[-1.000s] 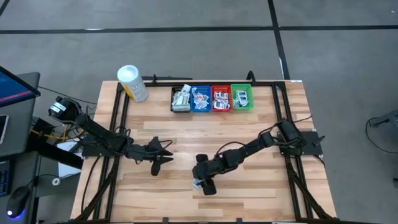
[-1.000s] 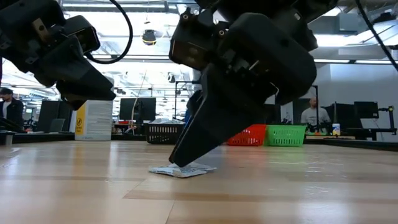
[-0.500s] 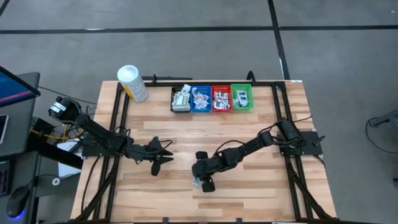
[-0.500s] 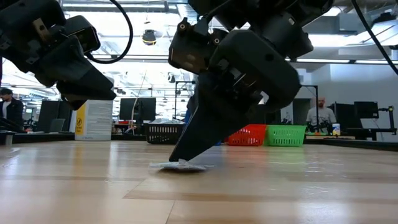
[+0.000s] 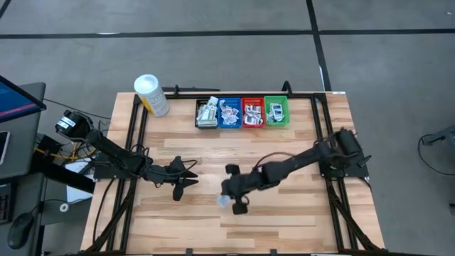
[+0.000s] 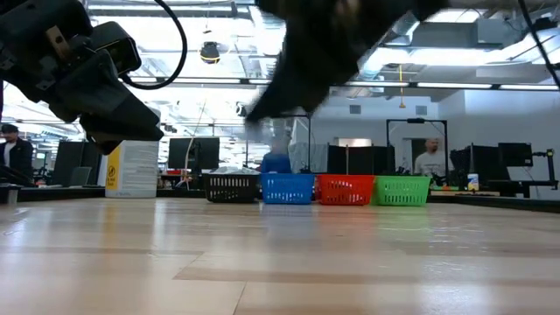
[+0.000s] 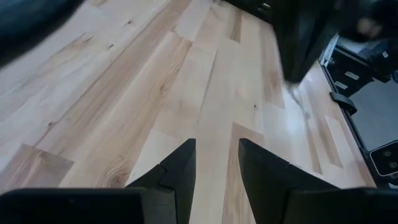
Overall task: Pick & Place First Aid Supplies
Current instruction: Put the blue alcohol pad in the green bin
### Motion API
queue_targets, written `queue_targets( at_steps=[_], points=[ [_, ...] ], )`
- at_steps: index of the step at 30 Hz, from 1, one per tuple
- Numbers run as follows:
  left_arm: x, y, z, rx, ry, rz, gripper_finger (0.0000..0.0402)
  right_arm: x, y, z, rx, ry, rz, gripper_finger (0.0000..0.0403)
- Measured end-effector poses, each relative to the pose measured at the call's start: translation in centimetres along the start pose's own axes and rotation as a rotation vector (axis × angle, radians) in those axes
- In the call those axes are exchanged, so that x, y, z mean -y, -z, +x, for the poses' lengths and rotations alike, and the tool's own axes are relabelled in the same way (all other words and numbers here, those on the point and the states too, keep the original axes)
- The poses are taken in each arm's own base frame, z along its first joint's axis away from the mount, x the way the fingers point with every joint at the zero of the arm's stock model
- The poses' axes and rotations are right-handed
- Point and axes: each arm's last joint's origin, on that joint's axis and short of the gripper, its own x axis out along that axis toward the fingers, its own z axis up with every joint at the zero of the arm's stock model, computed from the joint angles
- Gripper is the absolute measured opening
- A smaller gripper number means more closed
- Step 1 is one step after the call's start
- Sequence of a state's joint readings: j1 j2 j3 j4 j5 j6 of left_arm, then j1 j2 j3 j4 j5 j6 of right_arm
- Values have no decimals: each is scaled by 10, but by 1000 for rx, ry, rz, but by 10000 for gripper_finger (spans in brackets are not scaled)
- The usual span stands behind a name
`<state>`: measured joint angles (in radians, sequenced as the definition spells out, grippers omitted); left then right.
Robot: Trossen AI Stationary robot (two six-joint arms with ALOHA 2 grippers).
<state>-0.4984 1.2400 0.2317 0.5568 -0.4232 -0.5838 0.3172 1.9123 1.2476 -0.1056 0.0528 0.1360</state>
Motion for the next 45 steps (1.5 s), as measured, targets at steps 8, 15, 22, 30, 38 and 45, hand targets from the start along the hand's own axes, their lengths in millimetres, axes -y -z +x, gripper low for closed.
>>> queue_targets(
  at_steps=[8, 15, 22, 30, 38, 45],
  points=[
    [-1, 0, 0, 8, -16, 4, 121, 9, -47, -87, 251, 6, -80, 1],
    [-1, 0, 0, 10, -19, 4, 121, 5, -75, -171, 556, 1, -158, 0],
    [-1, 0, 0, 11, -20, 4, 121, 1, -83, -228, 753, -12, -249, 0],
    [0, -1, 0, 18, -18, 0, 121, -2, -84, -252, 841, -126, -306, 0],
    [0, -11, 1, 136, -60, -40, 121, 3, -91, -268, 991, -187, -429, 0],
    [-5, -26, 3, 244, -76, 29, 121, 35, -91, -291, 1057, -253, -458, 0]
  ],
)
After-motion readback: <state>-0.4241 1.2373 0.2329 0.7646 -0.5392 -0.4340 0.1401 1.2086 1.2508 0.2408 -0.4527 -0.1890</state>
